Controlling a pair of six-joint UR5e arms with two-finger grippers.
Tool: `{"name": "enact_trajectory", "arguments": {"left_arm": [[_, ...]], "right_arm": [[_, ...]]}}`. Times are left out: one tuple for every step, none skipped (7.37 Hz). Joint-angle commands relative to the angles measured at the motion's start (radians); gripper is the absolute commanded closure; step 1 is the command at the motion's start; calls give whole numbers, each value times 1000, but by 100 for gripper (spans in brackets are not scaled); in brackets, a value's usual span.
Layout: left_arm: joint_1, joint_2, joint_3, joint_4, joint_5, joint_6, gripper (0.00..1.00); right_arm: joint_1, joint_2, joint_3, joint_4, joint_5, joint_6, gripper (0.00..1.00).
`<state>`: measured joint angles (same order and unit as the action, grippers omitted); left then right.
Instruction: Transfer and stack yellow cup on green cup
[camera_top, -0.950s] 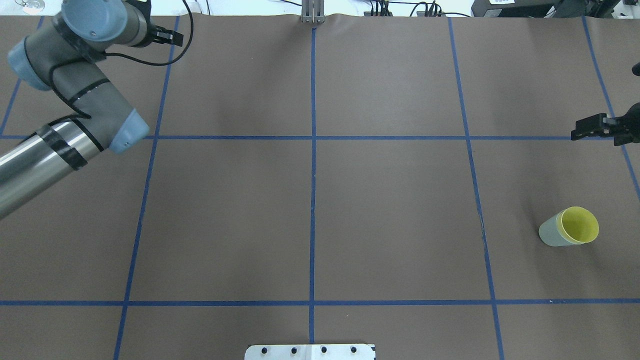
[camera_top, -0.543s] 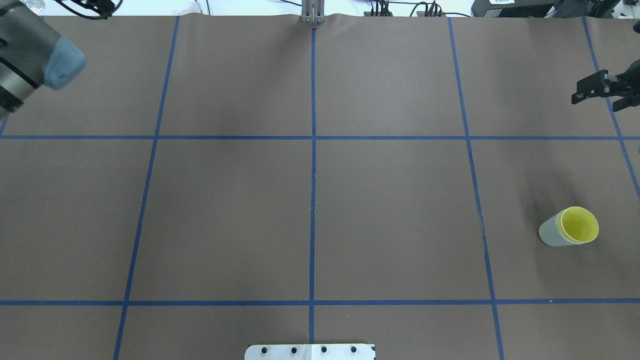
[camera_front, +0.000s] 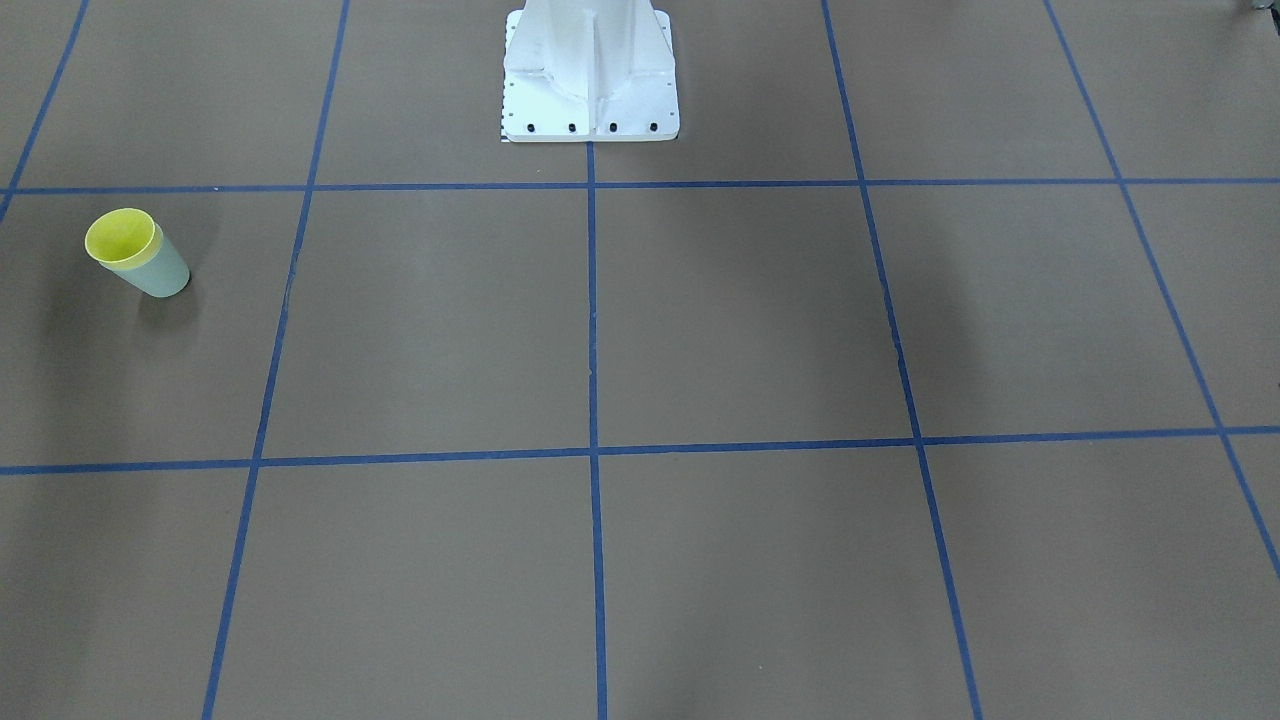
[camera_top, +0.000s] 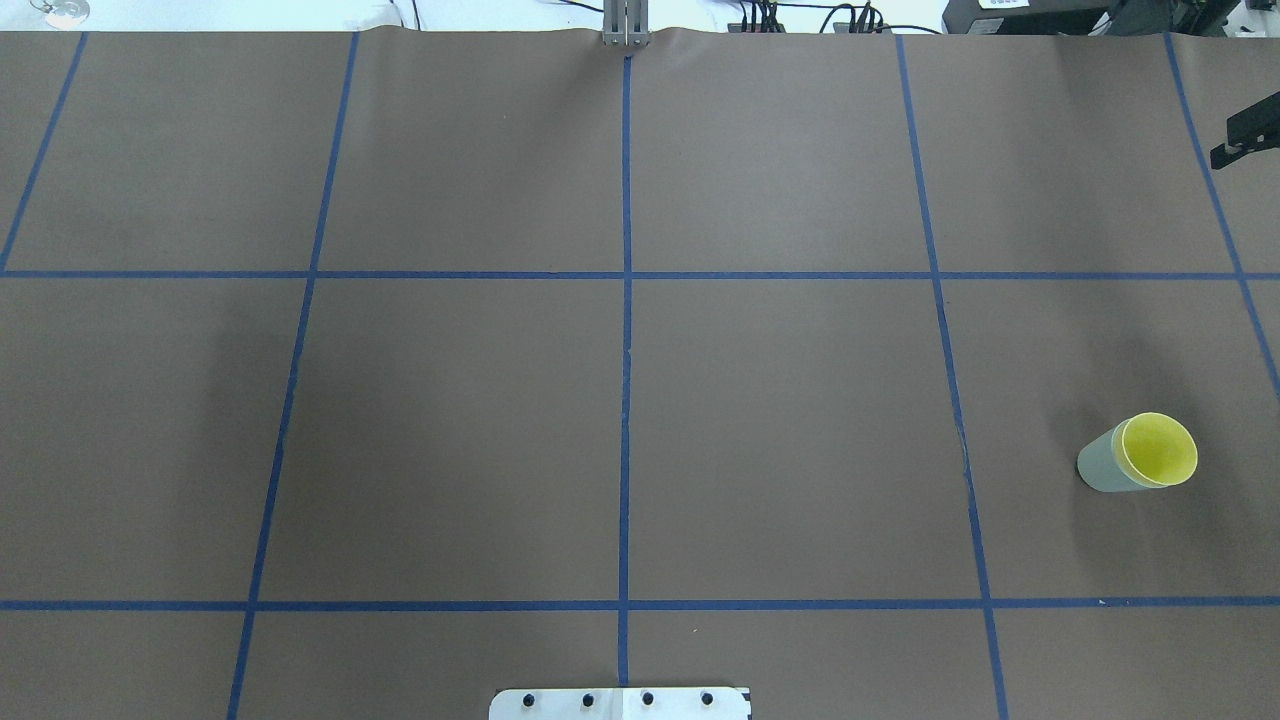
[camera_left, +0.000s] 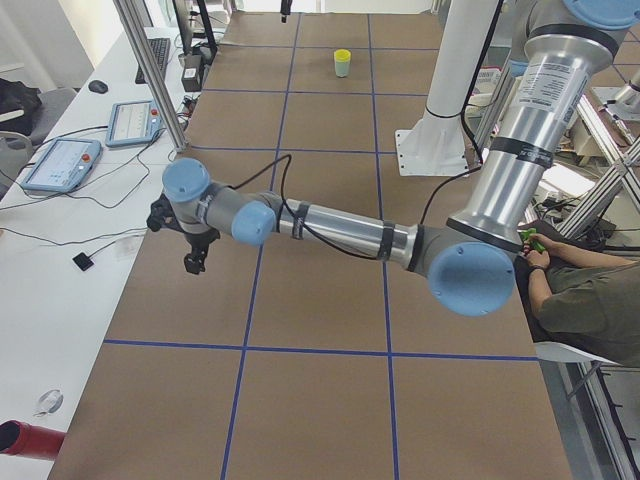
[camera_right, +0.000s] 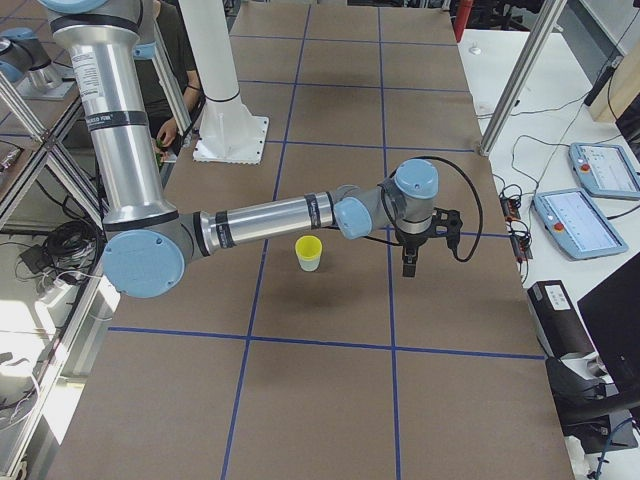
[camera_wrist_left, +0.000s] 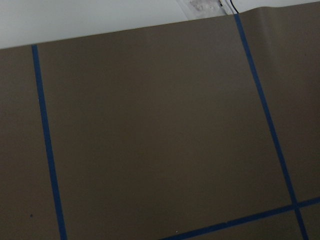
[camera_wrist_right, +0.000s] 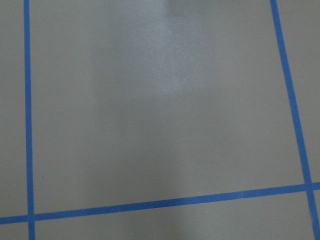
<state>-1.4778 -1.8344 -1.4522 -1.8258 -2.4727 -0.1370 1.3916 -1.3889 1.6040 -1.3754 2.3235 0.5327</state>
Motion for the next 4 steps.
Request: {"name": "enact_trajectory", "arguments": {"left_arm": [[-21,131,-14,-49,47,122,0],[-42,145,2,-6,60,223,0],[-47,144,-2,123,66,235,0],[-47,112,-2,243,154,237,0]], "right_arm": [[18,-1,-27,-2,4,-68,1],[18,-1,-29,-4,8,-69,1],[18,-2,-41,-5,29,-88,1],[21,-4,-52,-10,37,-136,1]]}}
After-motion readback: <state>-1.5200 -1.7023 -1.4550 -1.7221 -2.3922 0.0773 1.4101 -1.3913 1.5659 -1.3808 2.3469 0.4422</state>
